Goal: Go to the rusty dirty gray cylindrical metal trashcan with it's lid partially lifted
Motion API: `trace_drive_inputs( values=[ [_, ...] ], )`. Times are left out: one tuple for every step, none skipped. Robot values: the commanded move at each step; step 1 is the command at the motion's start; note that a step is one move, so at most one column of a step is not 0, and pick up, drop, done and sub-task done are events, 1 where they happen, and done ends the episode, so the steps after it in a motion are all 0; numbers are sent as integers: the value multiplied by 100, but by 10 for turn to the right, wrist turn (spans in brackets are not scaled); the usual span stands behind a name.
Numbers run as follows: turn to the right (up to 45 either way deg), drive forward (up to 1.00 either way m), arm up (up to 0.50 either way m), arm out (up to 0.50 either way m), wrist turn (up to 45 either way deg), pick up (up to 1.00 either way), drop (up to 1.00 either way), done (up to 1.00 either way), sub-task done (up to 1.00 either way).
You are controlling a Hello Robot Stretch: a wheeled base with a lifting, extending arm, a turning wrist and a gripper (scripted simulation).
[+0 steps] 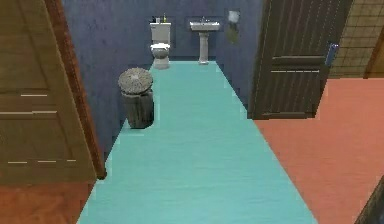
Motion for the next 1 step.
trace_drive_inputs(
  values=[
    [60,0,0,0,0,0,0,0,0]
  ],
)
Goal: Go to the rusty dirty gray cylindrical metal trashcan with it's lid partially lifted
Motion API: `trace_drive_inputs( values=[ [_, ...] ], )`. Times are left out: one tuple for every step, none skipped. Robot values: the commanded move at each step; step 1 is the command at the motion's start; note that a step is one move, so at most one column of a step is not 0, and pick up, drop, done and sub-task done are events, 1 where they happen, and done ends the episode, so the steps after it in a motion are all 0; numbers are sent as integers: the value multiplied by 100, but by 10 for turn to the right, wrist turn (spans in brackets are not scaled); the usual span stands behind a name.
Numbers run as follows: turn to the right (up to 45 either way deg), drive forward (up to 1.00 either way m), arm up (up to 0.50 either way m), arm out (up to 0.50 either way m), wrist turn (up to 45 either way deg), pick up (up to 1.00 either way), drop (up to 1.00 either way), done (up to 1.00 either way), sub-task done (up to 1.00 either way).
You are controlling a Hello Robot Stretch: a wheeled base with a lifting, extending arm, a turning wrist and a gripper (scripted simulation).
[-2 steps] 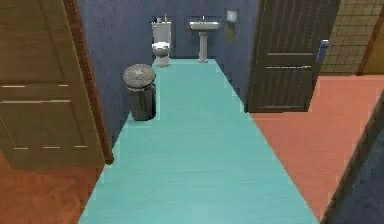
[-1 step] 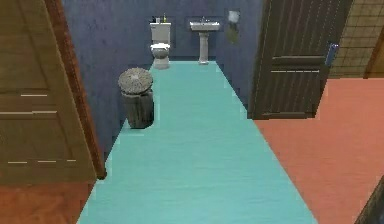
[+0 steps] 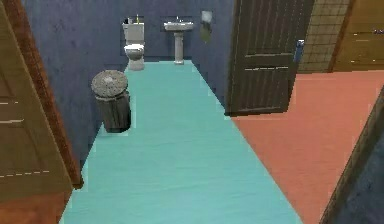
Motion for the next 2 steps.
trace_drive_inputs(
  values=[
    [0,100,0,0,0,0,0,0,0],
    [30,0,0,0,0,0,0,0,0]
  ],
)
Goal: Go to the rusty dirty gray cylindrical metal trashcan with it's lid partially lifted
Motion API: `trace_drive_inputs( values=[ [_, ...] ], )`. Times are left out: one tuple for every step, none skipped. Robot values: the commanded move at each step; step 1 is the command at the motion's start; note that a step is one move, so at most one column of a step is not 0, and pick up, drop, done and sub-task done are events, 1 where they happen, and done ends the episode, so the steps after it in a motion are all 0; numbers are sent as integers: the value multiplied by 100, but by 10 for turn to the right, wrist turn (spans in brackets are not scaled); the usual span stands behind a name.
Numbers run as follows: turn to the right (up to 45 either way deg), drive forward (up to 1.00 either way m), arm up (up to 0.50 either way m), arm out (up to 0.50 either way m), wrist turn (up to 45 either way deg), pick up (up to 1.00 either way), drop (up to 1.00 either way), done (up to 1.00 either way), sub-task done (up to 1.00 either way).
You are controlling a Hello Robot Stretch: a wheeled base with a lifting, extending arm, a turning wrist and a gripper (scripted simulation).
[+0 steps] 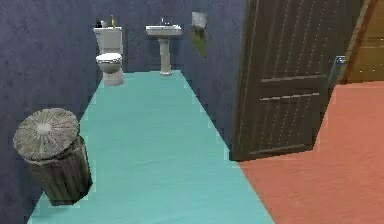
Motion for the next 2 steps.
trace_drive_inputs(
  values=[
    [0,100,0,0,0,0,0,0,0],
    [90,0,0,0,0,0,0,0,0]
  ],
)
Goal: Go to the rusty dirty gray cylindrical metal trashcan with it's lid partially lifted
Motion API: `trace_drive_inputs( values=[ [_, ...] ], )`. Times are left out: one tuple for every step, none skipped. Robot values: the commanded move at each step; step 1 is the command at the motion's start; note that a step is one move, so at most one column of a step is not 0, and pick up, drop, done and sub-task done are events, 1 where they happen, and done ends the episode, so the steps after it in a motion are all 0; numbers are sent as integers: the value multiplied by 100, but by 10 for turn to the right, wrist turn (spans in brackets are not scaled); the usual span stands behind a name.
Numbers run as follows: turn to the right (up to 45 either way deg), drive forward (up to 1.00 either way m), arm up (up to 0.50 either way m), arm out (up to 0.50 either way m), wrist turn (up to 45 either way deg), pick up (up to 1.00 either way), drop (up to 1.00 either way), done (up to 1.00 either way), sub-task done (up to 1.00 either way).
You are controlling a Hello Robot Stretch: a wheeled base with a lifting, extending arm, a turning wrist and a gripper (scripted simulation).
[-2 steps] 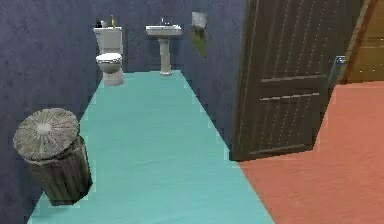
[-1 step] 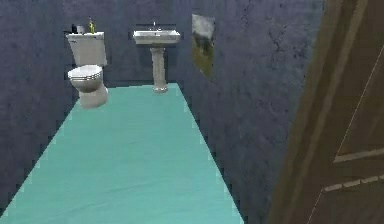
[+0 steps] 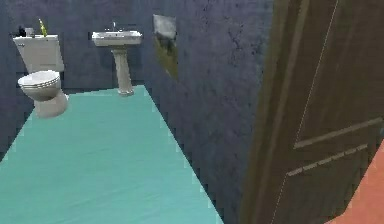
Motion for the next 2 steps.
trace_drive_inputs(
  values=[
    [0,10,0,0,0,0,0,0,0],
    [-450,0,0,0,0,0,0,0,0]
  ],
)
